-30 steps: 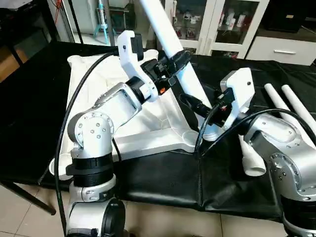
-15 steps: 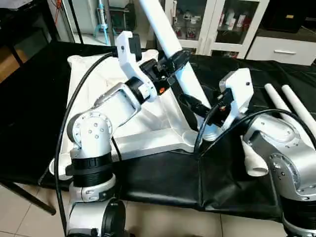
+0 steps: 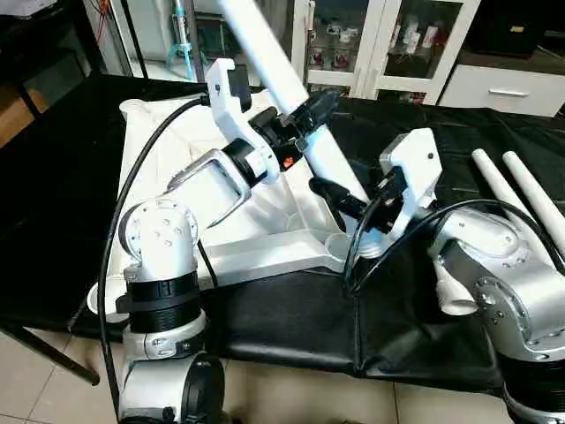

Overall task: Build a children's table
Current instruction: Pick table leg

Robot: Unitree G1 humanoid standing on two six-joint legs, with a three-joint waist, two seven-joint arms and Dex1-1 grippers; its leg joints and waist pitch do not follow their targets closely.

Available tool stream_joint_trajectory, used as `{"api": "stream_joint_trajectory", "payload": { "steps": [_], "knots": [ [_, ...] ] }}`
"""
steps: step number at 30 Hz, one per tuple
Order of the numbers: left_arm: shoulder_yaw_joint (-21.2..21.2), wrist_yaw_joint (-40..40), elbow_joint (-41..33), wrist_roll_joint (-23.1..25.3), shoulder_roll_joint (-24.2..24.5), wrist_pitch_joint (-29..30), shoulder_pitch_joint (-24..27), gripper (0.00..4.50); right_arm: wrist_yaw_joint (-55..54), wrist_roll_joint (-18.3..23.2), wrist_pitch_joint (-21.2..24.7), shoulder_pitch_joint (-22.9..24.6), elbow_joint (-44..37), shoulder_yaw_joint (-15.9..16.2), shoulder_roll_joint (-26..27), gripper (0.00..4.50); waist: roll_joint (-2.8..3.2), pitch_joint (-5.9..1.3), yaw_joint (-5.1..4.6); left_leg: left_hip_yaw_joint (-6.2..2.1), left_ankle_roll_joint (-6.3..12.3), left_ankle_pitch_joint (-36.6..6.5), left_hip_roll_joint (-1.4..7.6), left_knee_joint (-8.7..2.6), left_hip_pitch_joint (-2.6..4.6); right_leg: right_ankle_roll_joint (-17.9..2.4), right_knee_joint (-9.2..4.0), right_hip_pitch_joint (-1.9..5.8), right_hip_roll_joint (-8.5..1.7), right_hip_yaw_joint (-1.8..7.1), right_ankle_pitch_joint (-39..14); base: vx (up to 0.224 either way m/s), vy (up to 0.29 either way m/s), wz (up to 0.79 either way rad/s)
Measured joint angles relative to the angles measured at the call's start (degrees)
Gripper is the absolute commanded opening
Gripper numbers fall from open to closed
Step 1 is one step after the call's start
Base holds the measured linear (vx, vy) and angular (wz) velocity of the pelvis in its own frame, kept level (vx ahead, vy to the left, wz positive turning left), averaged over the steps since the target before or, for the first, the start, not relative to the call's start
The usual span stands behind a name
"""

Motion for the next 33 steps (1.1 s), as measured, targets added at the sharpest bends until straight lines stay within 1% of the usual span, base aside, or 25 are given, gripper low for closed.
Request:
{"api": "stream_joint_trajectory", "payload": {
  "steps": [1,2,3,4,7,8,9,10,12,14,15,20,21,23,25,27,28,29,31,33],
  "knots": [
    [-0.2,0.0,0.0,0.2,0.0,0.0,0.0,3.12,0.0,0.0,0.0,0.0,0.0,0.0,0.0,1.82,0.0,0.0,0.03,0.0,0.0,0.0,0.0,0.0,0.0,0.0,0.0,0.0,0.0,0.0,0.0,0.0,0.0,0.0],
    [-0.2,0.0,0.0,0.4,0.0,0.0,0.0,3.36,0.0,0.0,0.0,0.0,0.0,0.0,0.0,1.82,0.0,0.0,0.0,0.0,0.0,0.0,0.0,0.0,0.0,0.0,0.0,0.01,0.0,0.01,0.0,0.0,0.0,0.0],
    [-0.2,0.0,0.0,0.4,0.0,0.0,0.0,3.06,0.0,0.0,0.0,0.0,0.0,0.0,0.0,1.82,0.0,0.0,-0.02,0.0,0.0,0.0,0.0,0.0,0.0,0.0,0.0,0.0,0.0,0.0,0.0,0.0,0.0,0.0],
    [-0.2,0.1,0.0,0.4,0.0,0.0,0.0,2.9,-0.1,-0.1,0.0,0.0,0.0,0.0,0.0,1.82,0.0,0.0,-0.04,0.0,0.0,0.0,0.0,0.0,0.0,0.0,0.0,0.0,0.0,0.0,0.0,0.0,0.0,0.0],
    [0.0,0.3,0.2,0.3,0.0,0.0,0.0,2.94,-0.1,-0.3,-0.3,0.0,0.0,0.0,0.0,1.82,0.0,0.0,-0.06,0.0,0.0,0.0,0.0,0.0,0.01,0.0,0.0,0.0,0.0,0.0,0.0,0.0,0.0,0.0],
    [0.0,0.3,0.2,0.3,0.0,0.0,0.0,2.62,-0.4,-0.5,-0.4,0.0,0.1,0.0,0.0,1.82,0.0,0.0,-0.07,0.0,0.0,0.0,0.0,0.0,0.01,0.0,0.0,0.0,0.0,-0.01,0.0,0.0,0.0,0.0],
    [0.0,0.3,0.2,0.2,0.0,0.0,0.0,2.62,-0.5,-0.6,-0.4,0.0,0.1,0.0,0.0,1.82,0.0,0.0,-0.06,0.0,0.0,0.0,0.0,0.0,0.01,0.0,0.0,0.0,0.0,0.0,0.0,0.0,0.0,0.0],
    [0.0,0.4,0.2,0.0,0.0,0.0,0.0,2.46,-0.6,-0.6,-0.4,0.0,0.1,0.0,0.0,1.82,0.0,0.0,-0.06,0.0,0.0,0.0,0.0,0.0,0.0,0.0,0.0,0.0,0.0,0.01,0.0,0.0,0.0,0.0],
    [0.1,0.7,0.3,-0.1,0.0,0.0,0.0,2.48,-0.7,-0.6,-0.8,0.0,0.1,0.0,0.0,1.82,0.0,0.0,-0.06,-0.01,-0.01,0.0,0.0,0.0,0.01,0.0,0.0,0.01,0.0,0.0,0.0,0.0,0.0,0.0],
    [0.3,0.9,0.3,-0.4,0.0,0.0,0.0,2.12,-0.8,-0.6,-0.8,-0.1,0.1,0.0,0.1,1.82,0.0,0.0,-0.03,0.0,0.0,0.0,0.0,0.0,0.0,0.0,0.0,0.01,0.0,0.0,0.0,0.0,0.0,0.0],
    [0.3,1.0,0.3,-0.4,0.0,0.0,0.0,2.03,-0.9,-0.7,-0.9,-0.1,0.1,0.0,0.1,1.82,0.0,0.0,-0.04,-0.01,0.0,0.0,0.0,0.0,0.0,0.0,0.0,0.01,0.0,0.0,0.0,0.0,0.0,0.0],
    [1.0,1.3,0.5,-0.8,-0.5,-0.5,-0.1,1.83,-1.3,-1.9,-2.0,-0.2,0.6,0.6,0.2,1.82,0.0,0.0,-0.08,-0.01,-0.01,0.0,0.0,0.0,0.01,0.0,0.0,0.01,0.0,0.0,0.0,0.0,0.0,0.0],
    [1.1,1.4,0.7,-0.9,-0.5,-0.6,-0.2,1.83,-1.3,-2.0,-2.1,-0.3,0.7,0.6,0.2,2.17,0.0,0.0,-0.07,-0.01,0.0,0.0,0.0,0.0,0.01,0.0,0.0,0.01,0.0,0.0,0.0,0.0,0.0,0.0],
    [1.1,1.5,1.1,-0.9,-0.4,-0.8,-0.3,1.83,-1.4,-2.1,-2.1,-0.4,1.0,0.6,0.3,2.52,0.0,0.0,-0.08,-0.01,0.0,0.0,0.0,0.0,0.0,0.0,0.0,0.01,0.0,0.0,0.0,0.0,0.0,0.0],
    [1.1,1.6,1.5,-0.6,0.0,-1.4,-0.4,1.82,-2.2,-2.2,-2.1,-0.4,1.2,0.5,0.7,2.52,0.0,0.0,-0.09,-0.01,0.0,0.0,0.0,0.0,0.0,0.0,0.0,0.0,0.0,0.0,0.0,0.0,0.0,0.0],
    [1.1,1.6,2.0,-0.4,0.7,-1.9,-0.7,1.82,-2.5,-1.6,-1.9,-0.4,1.3,0.1,0.8,2.76,0.0,0.0,-0.1,-0.01,-0.01,0.0,0.0,0.0,0.01,0.0,0.0,0.0,0.0,-0.01,0.0,0.0,0.0,0.0],
    [1.0,1.6,2.1,-0.1,1.1,-2.0,-1.0,1.82,-2.5,-0.9,-1.6,-0.5,1.3,-0.2,0.8,2.85,0.0,0.0,-0.1,-0.01,-0.01,0.0,0.0,0.0,0.01,0.0,0.0,0.0,0.0,0.0,0.0,0.0,0.0,0.0],
    [0.9,1.5,2.2,0.4,1.7,-2.1,-1.4,1.82,-2.3,0.6,-0.9,-0.7,1.3,-1.1,0.9,2.85,0.0,0.0,-0.1,-0.01,0.0,0.0,0.0,0.0,0.0,0.0,0.0,0.0,0.0,0.0,0.0,0.0,0.0,0.0],
    [0.7,1.4,2.6,1.3,3.0,-2.4,-1.8,1.82,-1.6,3.7,1.2,-0.8,1.0,-3.9,1.0,3.01,0.0,0.0,0.0,-0.01,0.0,0.0,0.0,0.0,0.0,0.0,0.0,0.01,0.0,0.01,0.0,0.0,0.0,0.0],
    [0.4,1.3,3.1,2.3,4.5,-2.8,-1.8,1.82,-1.0,7.9,4.2,-1.0,0.4,-7.8,0.8,3.23,0.0,0.0,0.02,-0.01,0.0,0.0,0.0,0.0,0.0,0.0,0.0,0.01,0.0,0.0,0.0,0.0,0.0,0.0]
  ]
}}
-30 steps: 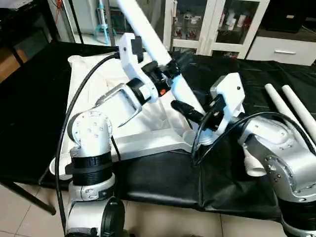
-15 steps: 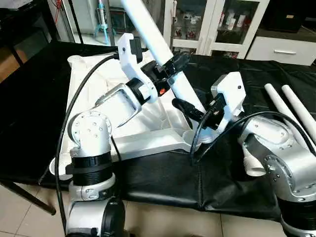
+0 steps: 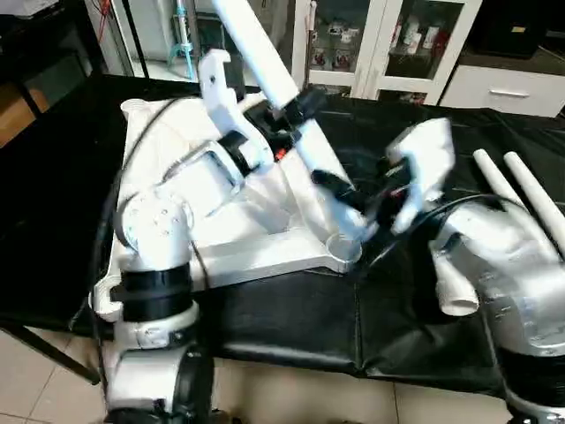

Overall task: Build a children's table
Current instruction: Pick table leg

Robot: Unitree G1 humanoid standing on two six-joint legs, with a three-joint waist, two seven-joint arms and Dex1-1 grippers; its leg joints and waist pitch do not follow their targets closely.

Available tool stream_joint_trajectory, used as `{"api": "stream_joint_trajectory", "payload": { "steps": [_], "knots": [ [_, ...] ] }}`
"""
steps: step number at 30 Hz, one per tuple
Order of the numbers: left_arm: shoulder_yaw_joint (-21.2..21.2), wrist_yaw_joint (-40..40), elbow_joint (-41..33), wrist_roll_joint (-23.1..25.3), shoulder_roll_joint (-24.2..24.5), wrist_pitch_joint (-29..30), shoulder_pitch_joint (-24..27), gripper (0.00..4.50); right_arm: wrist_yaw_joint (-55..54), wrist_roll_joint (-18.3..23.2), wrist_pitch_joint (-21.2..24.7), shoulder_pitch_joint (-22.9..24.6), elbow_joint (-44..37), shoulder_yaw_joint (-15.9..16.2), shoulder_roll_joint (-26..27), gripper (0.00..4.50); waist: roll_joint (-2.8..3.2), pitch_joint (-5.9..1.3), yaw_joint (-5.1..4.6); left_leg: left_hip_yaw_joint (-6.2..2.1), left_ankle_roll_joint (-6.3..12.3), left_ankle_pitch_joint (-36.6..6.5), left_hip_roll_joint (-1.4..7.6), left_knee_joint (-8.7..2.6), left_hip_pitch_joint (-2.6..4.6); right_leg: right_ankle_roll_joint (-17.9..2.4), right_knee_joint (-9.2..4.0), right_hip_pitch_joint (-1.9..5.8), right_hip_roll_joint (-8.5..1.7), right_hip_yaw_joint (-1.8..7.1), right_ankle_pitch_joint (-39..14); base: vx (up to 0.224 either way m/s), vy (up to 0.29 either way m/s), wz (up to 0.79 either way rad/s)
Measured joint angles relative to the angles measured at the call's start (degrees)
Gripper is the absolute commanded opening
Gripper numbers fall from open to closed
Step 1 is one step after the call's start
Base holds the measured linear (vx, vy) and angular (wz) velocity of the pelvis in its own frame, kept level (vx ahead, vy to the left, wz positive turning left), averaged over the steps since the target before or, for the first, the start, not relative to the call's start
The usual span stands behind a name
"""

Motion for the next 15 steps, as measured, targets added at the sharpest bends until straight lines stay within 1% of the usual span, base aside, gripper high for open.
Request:
{"api": "stream_joint_trajectory", "payload": {
  "steps": [1,2,3,4,6,9,11,15],
  "knots": [
    [0.0,-0.1,0.4,0.5,0.6,-0.1,0.0,1.82,0.2,1.8,1.3,-0.5,-0.1,-1.7,-0.1,3.28,0.0,0.0,0.0,0.0,0.01,0.0,0.0,0.0,0.0,0.0,0.0,0.0,0.0,0.0,0.0,0.0,0.0,0.0],
    [-0.1,-0.5,0.9,1.0,1.2,-0.3,0.0,1.82,0.0,3.8,2.7,-1.8,0.2,-4.1,-0.3,3.3,0.0,0.0,-0.01,0.0,0.03,0.0,0.0,0.0,0.0,0.0,0.0,0.0,0.0,0.0,0.0,0.0,0.0,0.0],
    [-0.3,-0.6,1.2,1.1,1.5,-0.3,0.0,1.82,-0.3,4.7,3.0,-2.9,0.7,-5.8,-0.5,3.3,0.0,0.0,0.0,0.0,0.04,0.0,0.0,0.01,0.0,0.0,0.0,0.0,0.0,0.0,0.0,0.0,0.0,0.0],
    [-0.5,-0.9,1.3,1.1,1.7,-0.3,0.0,1.82,-0.6,5.3,3.1,-4.3,1.8,-7.5,-0.9,3.3,0.0,0.0,0.0,0.0,0.04,0.0,0.0,0.01,0.0,0.0,0.0,0.0,0.0,0.0,0.1,0.0,0.0,0.0],
    [-0.9,-1.2,1.3,1.1,1.9,-0.3,-0.1,1.82,-1.5,5.3,2.7,-6.0,4.4,-10.0,-2.1,3.3,-0.01,0.0,0.15,0.01,0.04,0.1,-0.01,0.02,0.0,0.0,0.0,0.01,0.0,0.0,0.1,0.0,0.0,0.0],
    [-1.5,-2.0,1.5,1.2,2.2,-0.3,-0.2,1.82,-0.9,4.4,1.8,-6.0,8.1,-10.4,-4.8,3.3,0.0,0.0,0.14,0.01,0.04,0.1,-0.01,0.02,-0.01,0.0,0.0,0.0,0.0,0.0,0.1,0.0,0.0,0.0],
    [-2.2,-2.4,1.6,1.6,2.5,-0.3,-0.2,1.82,0.5,4.3,3.3,-6.0,9.8,-10.5,-7.0,3.3,0.0,0.0,0.1,0.01,0.03,0.1,0.0,0.02,-0.01,0.0,0.0,0.0,0.0,-0.01,0.1,0.0,0.0,0.0],
    [-3.5,-3.4,2.1,2.1,2.6,-0.4,-0.5,1.82,4.8,7.9,7.9,-5.7,11.2,-10.9,-9.1,3.3,-0.01,0.0,0.08,0.01,0.05,0.1,0.0,0.02,-0.02,0.0,0.0,-0.01,0.0,0.0,0.1,0.0,0.0,0.0]
  ]
}}
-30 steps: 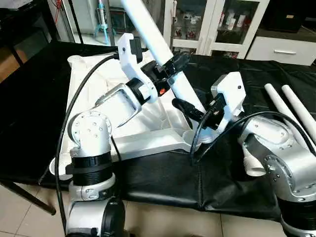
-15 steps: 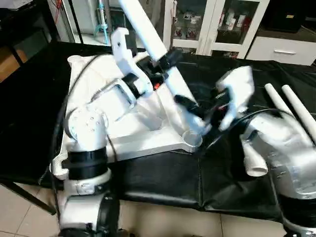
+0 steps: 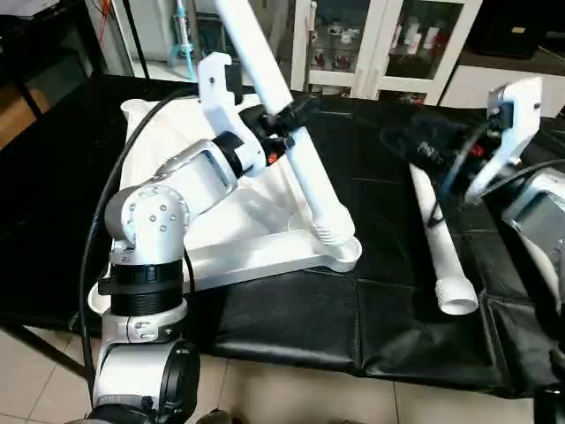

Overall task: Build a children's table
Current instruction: Pick table leg

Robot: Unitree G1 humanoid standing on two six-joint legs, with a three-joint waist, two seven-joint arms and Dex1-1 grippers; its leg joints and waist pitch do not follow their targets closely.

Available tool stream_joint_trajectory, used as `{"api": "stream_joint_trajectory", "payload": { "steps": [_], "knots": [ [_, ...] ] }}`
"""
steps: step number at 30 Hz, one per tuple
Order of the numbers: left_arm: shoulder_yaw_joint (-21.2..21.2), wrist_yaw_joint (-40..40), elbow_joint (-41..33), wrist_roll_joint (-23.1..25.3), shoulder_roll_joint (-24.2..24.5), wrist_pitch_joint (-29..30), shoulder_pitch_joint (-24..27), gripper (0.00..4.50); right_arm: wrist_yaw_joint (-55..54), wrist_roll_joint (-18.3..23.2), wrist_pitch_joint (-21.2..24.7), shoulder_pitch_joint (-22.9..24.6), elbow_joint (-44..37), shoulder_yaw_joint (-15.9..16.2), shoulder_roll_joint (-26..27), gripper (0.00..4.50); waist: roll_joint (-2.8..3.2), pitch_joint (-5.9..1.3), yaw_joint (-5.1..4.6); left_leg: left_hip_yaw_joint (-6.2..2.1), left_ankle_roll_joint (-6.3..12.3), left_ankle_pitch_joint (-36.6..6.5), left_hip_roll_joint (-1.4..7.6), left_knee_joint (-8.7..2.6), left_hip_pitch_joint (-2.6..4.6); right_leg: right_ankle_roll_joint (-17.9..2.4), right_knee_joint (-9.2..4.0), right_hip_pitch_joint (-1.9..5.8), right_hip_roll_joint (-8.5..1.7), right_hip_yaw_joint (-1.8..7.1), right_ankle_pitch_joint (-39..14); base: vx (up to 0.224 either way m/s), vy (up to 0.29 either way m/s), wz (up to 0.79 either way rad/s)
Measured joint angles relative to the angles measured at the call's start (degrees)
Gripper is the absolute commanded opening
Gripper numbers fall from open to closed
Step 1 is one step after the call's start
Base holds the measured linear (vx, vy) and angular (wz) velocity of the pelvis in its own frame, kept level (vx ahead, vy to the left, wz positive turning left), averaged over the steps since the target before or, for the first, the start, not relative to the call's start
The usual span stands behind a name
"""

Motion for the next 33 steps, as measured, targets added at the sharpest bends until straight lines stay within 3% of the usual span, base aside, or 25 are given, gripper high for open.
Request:
{"api": "stream_joint_trajectory", "payload": {
  "steps": [2,7,8,10,16,24,33],
  "knots": [
    [-0.8,-0.3,0.1,0.2,0.2,0.0,-0.2,1.82,2.5,1.5,1.1,0.0,0.4,0.1,-1.1,3.3,0.0,0.0,-0.01,0.0,0.01,0.0,0.0,0.0,0.0,0.0,0.0,0.0,0.0,0.0,0.0,0.0,0.0,0.0],
    [-1.6,-1.1,0.1,0.6,0.6,-0.1,-1.2,1.82,7.3,3.9,1.8,0.1,2.1,0.8,-2.6,3.76,0.0,0.0,0.04,0.0,0.13,0.1,0.0,0.01,0.0,-0.1,0.01,0.0,-0.01,-0.01,0.0,0.0,0.0,0.0],
    [-1.6,-1.4,0.1,0.6,0.7,-0.1,-1.3,1.82,7.9,4.6,2.4,0.1,2.4,0.8,-2.7,4.02,0.0,0.0,0.03,0.0,0.15,0.1,0.0,0.01,0.0,-0.1,0.01,0.0,-0.01,-0.01,0.1,0.0,0.0,0.0],
    [-1.8,-1.7,0.1,0.6,0.9,-0.1,-1.3,1.82,8.8,4.9,2.8,0.1,2.9,0.9,-3.1,4.08,0.0,0.0,0.05,0.01,0.17,0.1,0.0,0.02,-0.01,-0.1,0.01,0.0,-0.01,-0.02,0.1,0.0,0.0,0.0],
    [-5.5,-8.1,-1.5,0.6,3.4,-0.6,-1.2,1.82,13.7,4.5,2.7,0.3,1.6,6.0,-5.5,4.5,-0.02,0.01,0.18,0.01,0.2,0.1,0.0,0.03,-0.02,-0.1,0.01,0.0,-0.02,-0.03,0.1,0.0,0.0,0.0],
    [-15.0,-22.7,-4.9,3.6,11.0,-4.1,-0.8,1.82,20.0,3.8,2.5,0.1,1.4,11.4,-9.6,4.5,-0.03,0.01,0.16,0.01,0.21,0.1,0.0,0.03,-0.02,-0.1,0.03,0.0,-0.03,-0.02,0.1,0.0,0.0,0.0],
    [-19.0,-29.3,-5.2,4.6,11.6,-6.3,-1.3,1.82,22.1,1.7,0.9,-0.5,1.7,16.4,-8.7,4.5,-0.02,0.01,0.1,0.02,0.21,0.2,0.0,0.04,-0.02,-0.1,0.05,0.0,-0.03,-0.02,0.1,0.0,0.0,0.0]
  ]
}}
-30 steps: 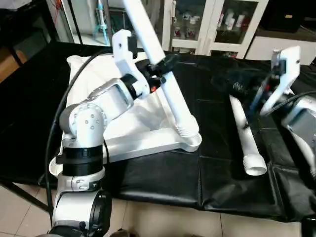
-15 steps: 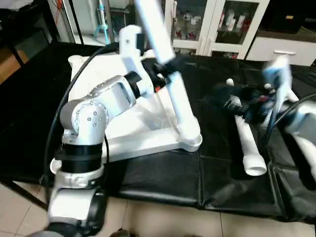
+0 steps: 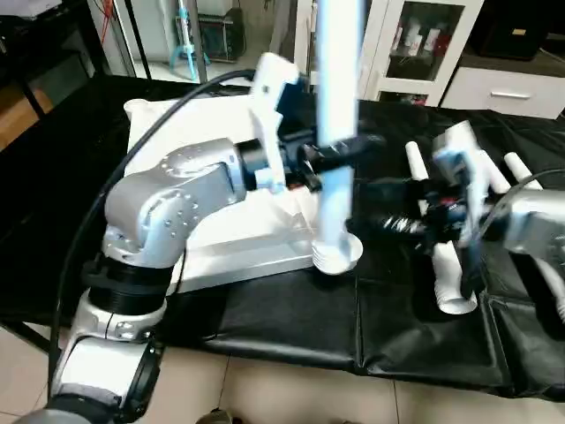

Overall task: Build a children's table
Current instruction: Pick table leg

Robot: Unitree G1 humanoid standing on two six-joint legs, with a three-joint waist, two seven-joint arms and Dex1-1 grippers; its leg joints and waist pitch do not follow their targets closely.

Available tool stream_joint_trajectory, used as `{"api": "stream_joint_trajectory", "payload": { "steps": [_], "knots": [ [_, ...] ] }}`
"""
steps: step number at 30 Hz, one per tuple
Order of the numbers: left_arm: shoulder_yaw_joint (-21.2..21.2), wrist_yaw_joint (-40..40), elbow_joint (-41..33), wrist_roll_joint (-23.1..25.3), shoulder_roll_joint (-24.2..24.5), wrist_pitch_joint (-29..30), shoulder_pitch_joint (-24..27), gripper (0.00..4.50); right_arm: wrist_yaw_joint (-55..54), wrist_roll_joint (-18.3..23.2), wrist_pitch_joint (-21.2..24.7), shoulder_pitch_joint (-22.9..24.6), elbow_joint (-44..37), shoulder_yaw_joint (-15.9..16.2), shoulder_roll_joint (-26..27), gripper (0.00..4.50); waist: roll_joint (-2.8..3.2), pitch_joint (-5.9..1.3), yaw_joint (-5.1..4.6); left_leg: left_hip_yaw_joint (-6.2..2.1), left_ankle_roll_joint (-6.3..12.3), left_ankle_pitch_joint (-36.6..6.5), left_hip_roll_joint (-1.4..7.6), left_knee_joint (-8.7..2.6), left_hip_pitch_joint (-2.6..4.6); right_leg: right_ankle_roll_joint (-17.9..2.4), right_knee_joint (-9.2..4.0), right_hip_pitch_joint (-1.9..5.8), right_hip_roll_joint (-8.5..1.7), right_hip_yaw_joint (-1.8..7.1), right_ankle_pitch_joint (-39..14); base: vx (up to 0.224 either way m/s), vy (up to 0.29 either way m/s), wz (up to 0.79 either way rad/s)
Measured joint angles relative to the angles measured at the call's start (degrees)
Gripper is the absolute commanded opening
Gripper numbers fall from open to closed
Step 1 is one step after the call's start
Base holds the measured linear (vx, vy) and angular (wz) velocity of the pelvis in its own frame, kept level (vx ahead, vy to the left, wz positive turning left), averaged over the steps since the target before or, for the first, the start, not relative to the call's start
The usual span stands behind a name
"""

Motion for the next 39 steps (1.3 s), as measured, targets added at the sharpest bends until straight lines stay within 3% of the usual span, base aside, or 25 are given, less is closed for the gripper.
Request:
{"api": "stream_joint_trajectory", "payload": {
  "steps": [13,23,39],
  "knots": [
    [-1.5,-4.5,0.0,1.0,1.0,-1.7,-0.1,1.82,0.9,-3.7,-3.7,-1.3,0.5,4.0,0.9,4.5,0.0,0.0,0.0,0.0,0.0,0.0,0.0,0.0,0.0,0.0,0.02,0.0,0.0,0.0,0.0,0.0,0.0,0.0],
    [-1.6,-6.1,0.1,1.7,1.5,-2.0,-0.2,1.82,2.2,-4.2,-3.9,-1.4,0.6,4.6,0.8,3.48,0.0,0.0,-0.01,0.0,0.0,0.0,0.0,0.01,0.01,0.0,0.03,0.0,0.0,0.0,0.0,0.0,0.0,0.0],
    [0.8,-5.9,0.2,-0.7,-1.1,-0.8,-0.8,1.82,2.8,-2.3,-3.8,-1.4,0.5,4.2,2.6,2.32,0.05,-0.03,0.05,0.02,0.02,0.0,0.0,0.04,0.01,-0.1,0.05,0.0,-0.01,0.01,0.0,0.0,0.0,0.0]
  ]
}}
